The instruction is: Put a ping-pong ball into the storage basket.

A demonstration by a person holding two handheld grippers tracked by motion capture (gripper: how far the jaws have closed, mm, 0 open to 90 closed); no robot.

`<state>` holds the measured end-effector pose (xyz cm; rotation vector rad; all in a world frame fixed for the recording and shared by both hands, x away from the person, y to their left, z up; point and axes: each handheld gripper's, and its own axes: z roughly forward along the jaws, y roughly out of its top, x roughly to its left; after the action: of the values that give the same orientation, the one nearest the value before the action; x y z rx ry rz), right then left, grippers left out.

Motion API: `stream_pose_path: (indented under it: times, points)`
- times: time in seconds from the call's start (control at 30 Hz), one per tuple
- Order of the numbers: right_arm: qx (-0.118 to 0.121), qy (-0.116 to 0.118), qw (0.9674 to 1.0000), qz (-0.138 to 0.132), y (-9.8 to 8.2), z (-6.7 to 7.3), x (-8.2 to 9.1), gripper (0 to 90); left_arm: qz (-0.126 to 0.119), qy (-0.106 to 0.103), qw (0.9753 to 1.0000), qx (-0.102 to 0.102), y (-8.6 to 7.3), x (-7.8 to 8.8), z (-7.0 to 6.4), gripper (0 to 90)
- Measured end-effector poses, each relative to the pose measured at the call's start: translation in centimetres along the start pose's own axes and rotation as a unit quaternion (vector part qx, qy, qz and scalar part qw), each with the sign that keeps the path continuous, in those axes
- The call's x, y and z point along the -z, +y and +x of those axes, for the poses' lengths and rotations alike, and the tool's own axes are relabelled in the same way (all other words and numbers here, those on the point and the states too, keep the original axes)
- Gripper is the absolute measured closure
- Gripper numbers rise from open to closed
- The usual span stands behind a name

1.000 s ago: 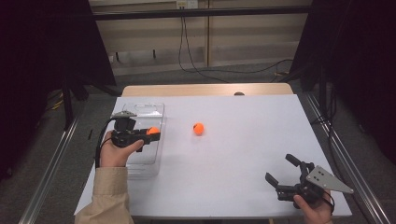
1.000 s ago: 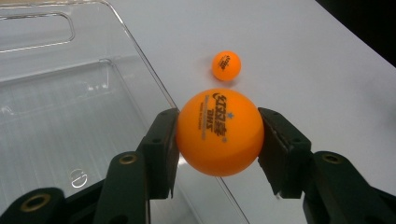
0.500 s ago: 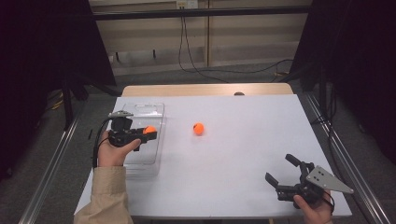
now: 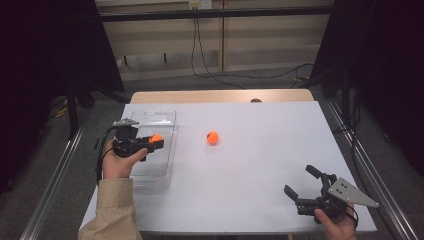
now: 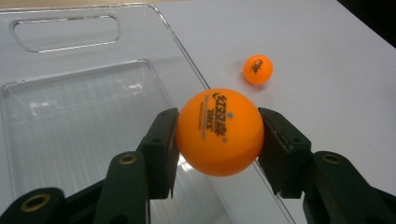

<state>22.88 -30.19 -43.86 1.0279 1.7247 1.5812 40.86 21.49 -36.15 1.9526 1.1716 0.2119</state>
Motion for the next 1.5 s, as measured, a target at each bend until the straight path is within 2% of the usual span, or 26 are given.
stream_pose_path:
  times: [0.63, 1.1, 1.5]
  points:
    - [0.0, 0.001, 1.0, 0.0, 0.0, 0.0, 0.0, 0.7, -0.006, 0.01, 0.9999, 0.006, -0.2, 0.2, 0.6, 50.9]
    - [0.001, 0.001, 1.0, 0.0, 0.0, 0.0, 0.0, 0.7, -0.005, 0.033, 0.9993, 0.016, -0.7, -0.2, 1.6, 50.9]
    - [0.001, 0.002, 1.0, 0.0, 0.0, 0.0, 0.0, 0.7, -0.004, 0.042, 0.9989, 0.021, -1.0, -0.5, 2.1, 50.8]
